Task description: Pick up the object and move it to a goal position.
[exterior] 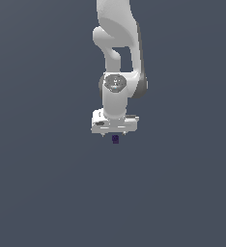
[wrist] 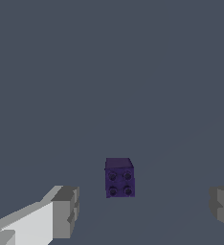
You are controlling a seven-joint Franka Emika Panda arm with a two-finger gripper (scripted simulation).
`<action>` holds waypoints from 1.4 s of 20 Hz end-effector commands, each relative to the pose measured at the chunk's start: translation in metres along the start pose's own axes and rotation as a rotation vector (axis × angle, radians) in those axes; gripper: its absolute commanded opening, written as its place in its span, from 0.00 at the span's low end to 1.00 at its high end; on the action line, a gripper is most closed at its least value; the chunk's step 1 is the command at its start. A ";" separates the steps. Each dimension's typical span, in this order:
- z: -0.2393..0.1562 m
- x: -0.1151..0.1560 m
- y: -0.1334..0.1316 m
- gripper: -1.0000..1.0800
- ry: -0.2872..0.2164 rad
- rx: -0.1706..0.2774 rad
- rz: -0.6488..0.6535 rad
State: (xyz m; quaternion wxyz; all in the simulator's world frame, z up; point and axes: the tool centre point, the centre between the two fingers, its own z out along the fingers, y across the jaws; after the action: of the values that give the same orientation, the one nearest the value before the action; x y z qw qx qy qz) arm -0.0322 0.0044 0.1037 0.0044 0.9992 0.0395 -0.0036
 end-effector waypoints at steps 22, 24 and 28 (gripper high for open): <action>0.063 -0.021 -0.013 0.96 0.007 0.008 -0.040; 0.072 -0.021 -0.013 0.96 0.007 0.008 -0.040; 0.081 -0.020 -0.013 0.96 0.007 0.008 -0.040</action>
State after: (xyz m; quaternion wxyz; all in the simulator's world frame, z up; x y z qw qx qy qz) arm -0.0546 0.0155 0.0258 0.0000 0.9982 0.0592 -0.0009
